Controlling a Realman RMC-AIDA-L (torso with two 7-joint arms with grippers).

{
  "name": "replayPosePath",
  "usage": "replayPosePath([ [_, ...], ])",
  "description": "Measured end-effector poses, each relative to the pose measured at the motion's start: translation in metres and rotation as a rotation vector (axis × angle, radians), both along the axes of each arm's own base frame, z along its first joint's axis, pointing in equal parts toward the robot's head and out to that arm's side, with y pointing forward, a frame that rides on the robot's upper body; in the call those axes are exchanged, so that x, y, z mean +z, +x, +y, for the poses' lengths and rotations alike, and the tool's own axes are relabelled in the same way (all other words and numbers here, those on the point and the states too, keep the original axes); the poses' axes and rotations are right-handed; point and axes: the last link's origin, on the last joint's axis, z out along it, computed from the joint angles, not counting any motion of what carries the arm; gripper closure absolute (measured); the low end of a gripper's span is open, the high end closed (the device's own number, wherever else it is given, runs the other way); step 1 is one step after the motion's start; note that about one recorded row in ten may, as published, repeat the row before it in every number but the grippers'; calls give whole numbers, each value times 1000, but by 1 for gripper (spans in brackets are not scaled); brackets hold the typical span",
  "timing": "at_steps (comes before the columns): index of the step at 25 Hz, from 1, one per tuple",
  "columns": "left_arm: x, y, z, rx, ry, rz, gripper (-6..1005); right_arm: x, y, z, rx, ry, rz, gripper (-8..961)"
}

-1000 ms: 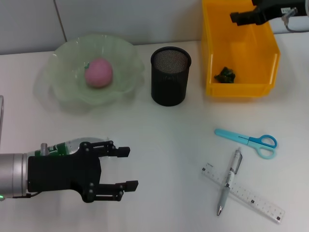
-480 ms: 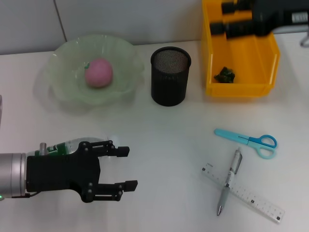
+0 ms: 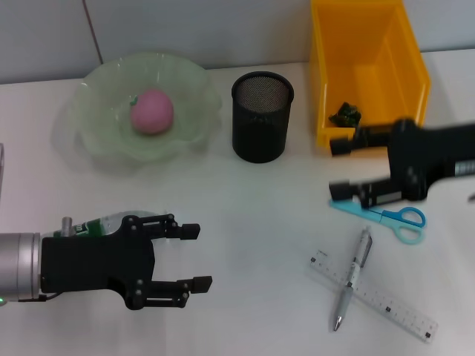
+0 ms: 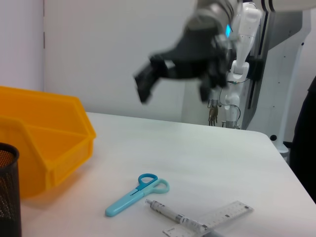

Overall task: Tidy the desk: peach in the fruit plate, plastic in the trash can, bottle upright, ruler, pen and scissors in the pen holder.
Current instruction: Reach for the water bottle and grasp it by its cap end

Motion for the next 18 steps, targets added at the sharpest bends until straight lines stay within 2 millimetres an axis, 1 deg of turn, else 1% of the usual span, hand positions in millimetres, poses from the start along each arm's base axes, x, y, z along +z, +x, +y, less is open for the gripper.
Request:
replayPosePath([
  [2,0,0,0,0,0,0,223,-13,13,-11,16,0,27,166],
  [5,-2,2,-1,8,-7,-9,223,-27,25,-21,17,1,49,166],
  [11,-2,4,1,37,-22,-14,223,-47,35,-33,22,33,46,166],
  [18,0,5,3,56,-21,-10,223,-67,38,-41,32,35,50,167],
])
